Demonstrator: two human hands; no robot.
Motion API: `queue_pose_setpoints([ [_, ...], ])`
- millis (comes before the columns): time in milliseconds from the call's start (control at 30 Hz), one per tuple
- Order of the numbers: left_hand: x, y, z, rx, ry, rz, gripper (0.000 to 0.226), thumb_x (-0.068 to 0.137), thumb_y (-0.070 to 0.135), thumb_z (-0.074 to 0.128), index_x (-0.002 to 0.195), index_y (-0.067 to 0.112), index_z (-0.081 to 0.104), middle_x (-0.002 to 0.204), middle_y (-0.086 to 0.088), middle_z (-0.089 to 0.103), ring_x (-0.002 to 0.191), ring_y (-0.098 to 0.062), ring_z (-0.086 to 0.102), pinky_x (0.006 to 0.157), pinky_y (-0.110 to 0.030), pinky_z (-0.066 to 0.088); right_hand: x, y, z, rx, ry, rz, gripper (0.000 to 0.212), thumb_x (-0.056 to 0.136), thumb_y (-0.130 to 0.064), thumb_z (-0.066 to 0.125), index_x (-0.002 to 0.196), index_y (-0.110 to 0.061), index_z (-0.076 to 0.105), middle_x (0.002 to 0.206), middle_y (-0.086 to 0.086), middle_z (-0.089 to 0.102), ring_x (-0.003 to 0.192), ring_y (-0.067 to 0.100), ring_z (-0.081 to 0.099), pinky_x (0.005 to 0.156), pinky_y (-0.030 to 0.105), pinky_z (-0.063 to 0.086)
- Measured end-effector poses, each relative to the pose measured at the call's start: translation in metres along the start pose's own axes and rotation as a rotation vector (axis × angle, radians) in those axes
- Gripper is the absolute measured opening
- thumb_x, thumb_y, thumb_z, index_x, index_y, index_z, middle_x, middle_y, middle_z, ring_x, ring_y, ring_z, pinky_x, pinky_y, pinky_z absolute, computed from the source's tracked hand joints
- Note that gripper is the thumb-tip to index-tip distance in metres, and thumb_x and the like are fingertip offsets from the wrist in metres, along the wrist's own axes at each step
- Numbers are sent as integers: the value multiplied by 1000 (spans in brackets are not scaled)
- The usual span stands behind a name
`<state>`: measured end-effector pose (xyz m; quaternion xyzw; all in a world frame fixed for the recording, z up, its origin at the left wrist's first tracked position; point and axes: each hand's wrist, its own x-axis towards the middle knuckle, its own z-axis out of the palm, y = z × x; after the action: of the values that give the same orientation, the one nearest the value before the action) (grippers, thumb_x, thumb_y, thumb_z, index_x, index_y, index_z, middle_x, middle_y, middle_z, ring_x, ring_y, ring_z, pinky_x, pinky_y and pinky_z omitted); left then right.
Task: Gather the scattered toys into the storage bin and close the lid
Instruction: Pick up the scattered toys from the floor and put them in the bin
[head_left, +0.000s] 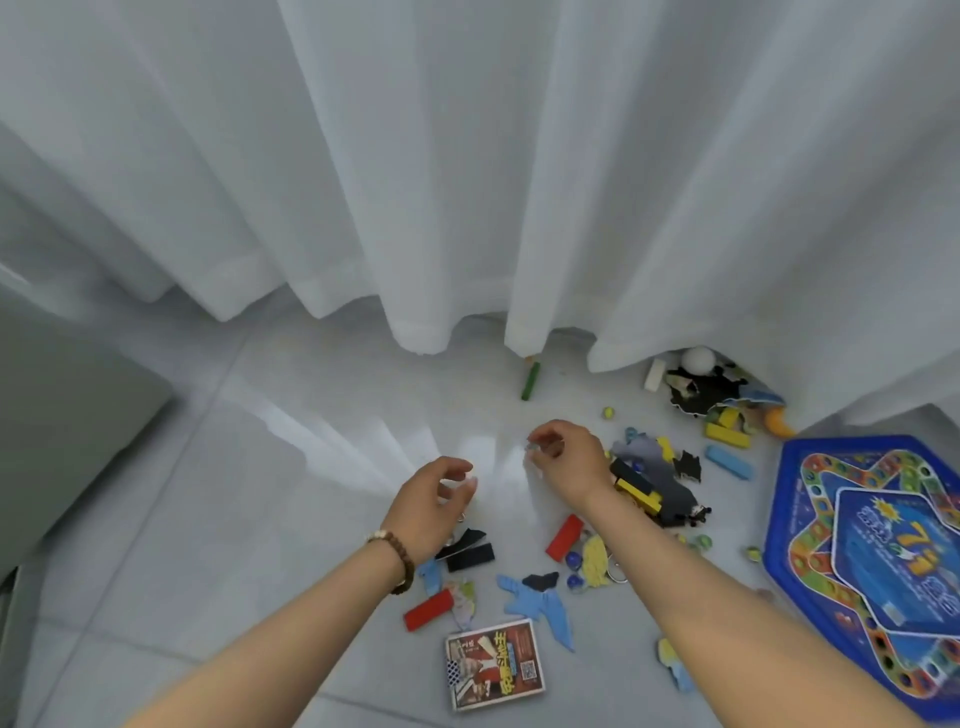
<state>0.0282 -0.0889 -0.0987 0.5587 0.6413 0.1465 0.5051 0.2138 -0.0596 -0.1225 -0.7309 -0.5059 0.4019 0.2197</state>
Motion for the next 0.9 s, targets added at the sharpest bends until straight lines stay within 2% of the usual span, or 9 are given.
queue_pose_setpoints([
  [100,7,24,12,-684,-185,-392,38,99,40,36,117,11,52,119,-7,57,103,-23,57,84,-29,50,-15,-23,-9,283,-131,-116,18,78,-12,73,90,-23,64,88,-8,66,82,8,62,73,20,48],
  [167,13,37,18,-1080,-243,-495,39,100,38,33,109,6,55,111,-11,59,102,-25,59,83,-34,50,-19,-26,-27,278,-231,-191,22,79,-18,74,94,-30,64,99,-14,67,95,1,61,82,17,46],
  [200,18,40,20,-1166,-215,-499,37,101,34,33,104,6,57,105,-10,61,94,-23,60,76,-31,52,-15,-21,-37,268,-193,-189,22,80,-20,72,96,-31,63,104,-15,66,100,1,59,85,18,46],
  [300,30,49,26,-1098,-86,-500,28,102,22,32,90,7,52,71,-3,49,60,-11,44,46,-16,44,11,9,-67,114,128,-93,24,83,-14,68,105,-22,63,111,-4,57,109,15,53,87,22,39],
  [400,37,52,36,-886,-51,-483,30,102,21,28,80,10,46,61,-1,36,50,-10,30,37,-14,30,34,38,-75,-134,112,4,32,86,-12,63,118,-18,59,123,9,45,117,23,46,94,23,34],
  [533,40,51,50,-788,-68,-477,32,102,21,28,79,10,47,60,-1,36,49,-10,30,37,-15,28,41,56,-68,-244,64,-47,36,84,-2,61,117,-16,62,123,12,47,113,24,49,94,19,34],
  [667,43,51,57,-747,-71,-467,33,102,22,30,79,10,49,63,-2,37,51,-10,31,41,-16,29,38,58,-67,-284,33,-131,32,84,1,58,113,-13,64,117,10,50,106,24,55,97,30,44],
  [800,45,53,61,-766,-61,-475,34,102,21,32,80,6,53,70,-5,44,56,-12,36,52,-21,32,35,57,-72,-408,0,-171,18,88,-7,58,103,-9,67,110,11,57,101,24,57,87,27,44],
  [900,42,54,66,-841,-110,-498,36,102,24,32,85,4,57,80,-9,53,66,-15,47,62,-24,41,29,43,-75,-300,29,-166,17,87,-5,59,101,-9,69,108,9,61,95,19,58,85,25,46],
])
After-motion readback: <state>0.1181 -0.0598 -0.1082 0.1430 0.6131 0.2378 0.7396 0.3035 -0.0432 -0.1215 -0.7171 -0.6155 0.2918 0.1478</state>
